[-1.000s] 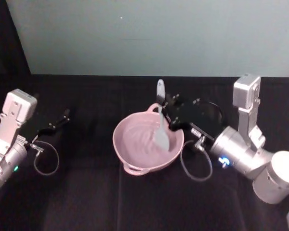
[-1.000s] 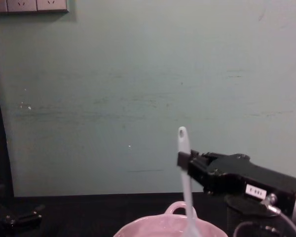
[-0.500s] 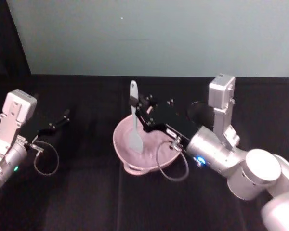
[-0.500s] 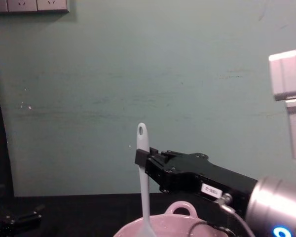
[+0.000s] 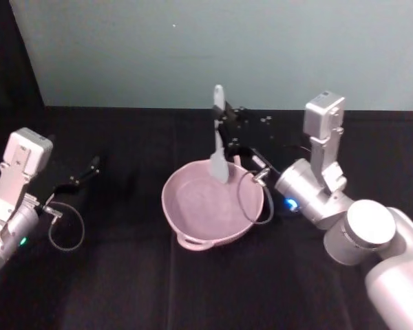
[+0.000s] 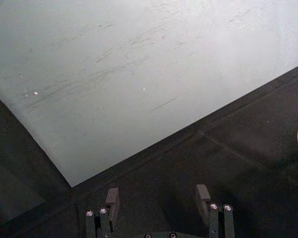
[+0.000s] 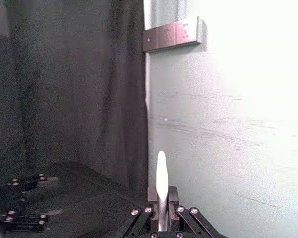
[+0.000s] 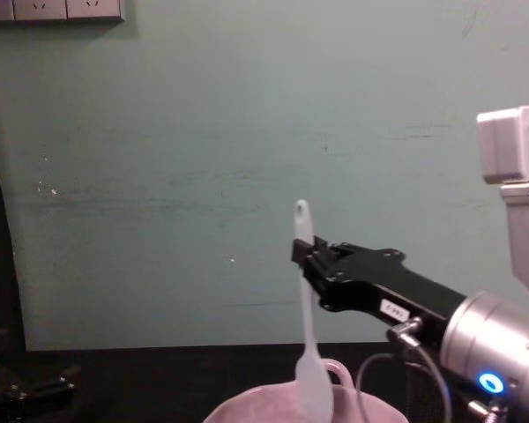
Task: Use the one hand to pick up the spoon and stir the clear water in the bowl.
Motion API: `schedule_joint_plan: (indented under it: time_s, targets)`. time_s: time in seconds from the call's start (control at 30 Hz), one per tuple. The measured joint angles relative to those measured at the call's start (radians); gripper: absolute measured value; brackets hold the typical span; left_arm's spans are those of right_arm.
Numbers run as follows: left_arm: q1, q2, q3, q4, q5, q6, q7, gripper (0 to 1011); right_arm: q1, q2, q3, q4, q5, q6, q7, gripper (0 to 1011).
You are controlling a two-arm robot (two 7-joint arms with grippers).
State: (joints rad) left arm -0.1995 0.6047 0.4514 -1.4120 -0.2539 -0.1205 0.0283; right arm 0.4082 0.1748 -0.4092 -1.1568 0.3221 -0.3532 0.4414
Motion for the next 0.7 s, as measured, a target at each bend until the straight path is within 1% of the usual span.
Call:
schedule_joint_plan:
  time_s: [0.1, 0.13, 0.2, 0.23, 0.33, 0.43, 0.47, 0.53, 0.57, 0.67, 0.7]
  targets:
    - [0.0, 0.0, 0.0, 0.0, 0.0, 0.0, 0.0, 1011, -0.017, 0.018, 0.015, -0.031, -0.005, 0.025, -0.005, 121]
    - [0.0, 0.0, 0.0, 0.0, 0.0, 0.0, 0.0, 1011, -0.017, 0.018, 0.015, -0.031, -0.005, 0.025, -0.005, 121]
    - [0.0, 0.0, 0.0, 0.0, 0.0, 0.0, 0.0, 1011, -0.036, 0.034, 0.024, -0.063, -0.004, 0.05, -0.002, 121]
    - [0.0, 0.0, 0.0, 0.0, 0.0, 0.0, 0.0, 1011, -0.051, 0.045, 0.028, -0.088, 0.001, 0.068, 0.006, 122]
    - [0.0, 0.0, 0.0, 0.0, 0.0, 0.0, 0.0, 1011, -0.074, 0.062, 0.032, -0.126, 0.012, 0.095, 0.023, 121]
    - [0.0, 0.0, 0.0, 0.0, 0.0, 0.0, 0.0, 1011, -0.107, 0.081, 0.032, -0.18, 0.039, 0.134, 0.047, 121]
    - [0.0, 0.0, 0.0, 0.0, 0.0, 0.0, 0.0, 1011, -0.121, 0.088, 0.029, -0.203, 0.052, 0.151, 0.059, 122]
    - [0.0, 0.0, 0.0, 0.0, 0.0, 0.0, 0.0, 1011, -0.134, 0.094, 0.023, -0.222, 0.066, 0.169, 0.071, 121]
    - [0.0, 0.0, 0.0, 0.0, 0.0, 0.0, 0.0, 1011, -0.142, 0.098, 0.013, -0.237, 0.082, 0.188, 0.083, 121]
    - [0.0, 0.0, 0.0, 0.0, 0.0, 0.0, 0.0, 1011, -0.146, 0.099, 0.0, -0.245, 0.101, 0.213, 0.098, 121]
    - [0.0, 0.0, 0.0, 0.0, 0.0, 0.0, 0.0, 1011, -0.145, 0.096, -0.012, -0.244, 0.112, 0.227, 0.105, 121]
